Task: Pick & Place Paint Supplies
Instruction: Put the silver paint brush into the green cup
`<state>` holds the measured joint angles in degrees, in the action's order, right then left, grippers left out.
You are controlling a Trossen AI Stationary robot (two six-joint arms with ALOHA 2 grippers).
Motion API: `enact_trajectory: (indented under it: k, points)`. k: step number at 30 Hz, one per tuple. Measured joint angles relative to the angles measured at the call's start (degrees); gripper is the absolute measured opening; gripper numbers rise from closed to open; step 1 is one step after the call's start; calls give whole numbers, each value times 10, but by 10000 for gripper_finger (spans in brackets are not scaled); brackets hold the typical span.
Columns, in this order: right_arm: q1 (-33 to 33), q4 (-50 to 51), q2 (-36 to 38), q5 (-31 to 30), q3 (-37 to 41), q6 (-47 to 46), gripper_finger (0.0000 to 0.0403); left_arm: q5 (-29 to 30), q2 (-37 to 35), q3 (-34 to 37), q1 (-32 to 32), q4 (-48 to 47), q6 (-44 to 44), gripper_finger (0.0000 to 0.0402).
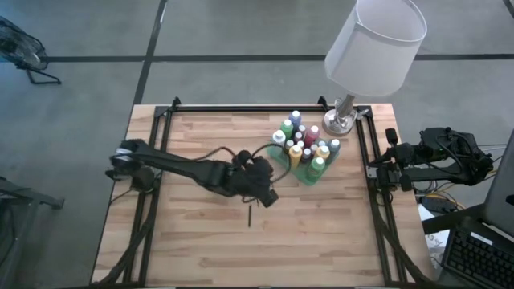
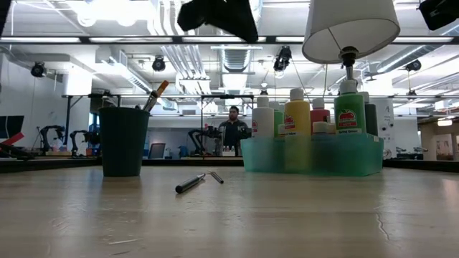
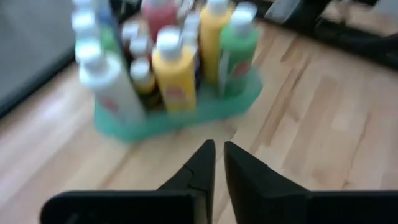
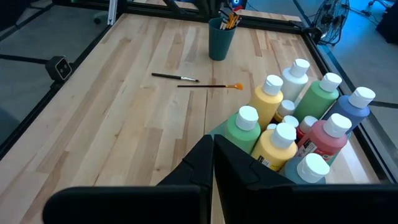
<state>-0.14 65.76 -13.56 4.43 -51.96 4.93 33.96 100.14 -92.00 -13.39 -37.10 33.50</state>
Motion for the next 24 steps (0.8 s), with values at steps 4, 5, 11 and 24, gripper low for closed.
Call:
enact_trajectory:
  k: [4, 5, 11, 24]
  points:
    - [0, 0, 0, 0, 0, 0, 8, -11, 61, -69, -1, -131, 104, 70]
    - [0, 0, 0, 0, 0, 0, 8, -17, 74, -82, -1, -157, 125, 80]
    - [0, 0, 0, 0, 0, 0, 8, -63, 131, -103, 2, -186, 176, 128]
    - [0, 0, 0, 0, 0, 0, 8, -63, 159, -89, 7, -189, 279, 140]
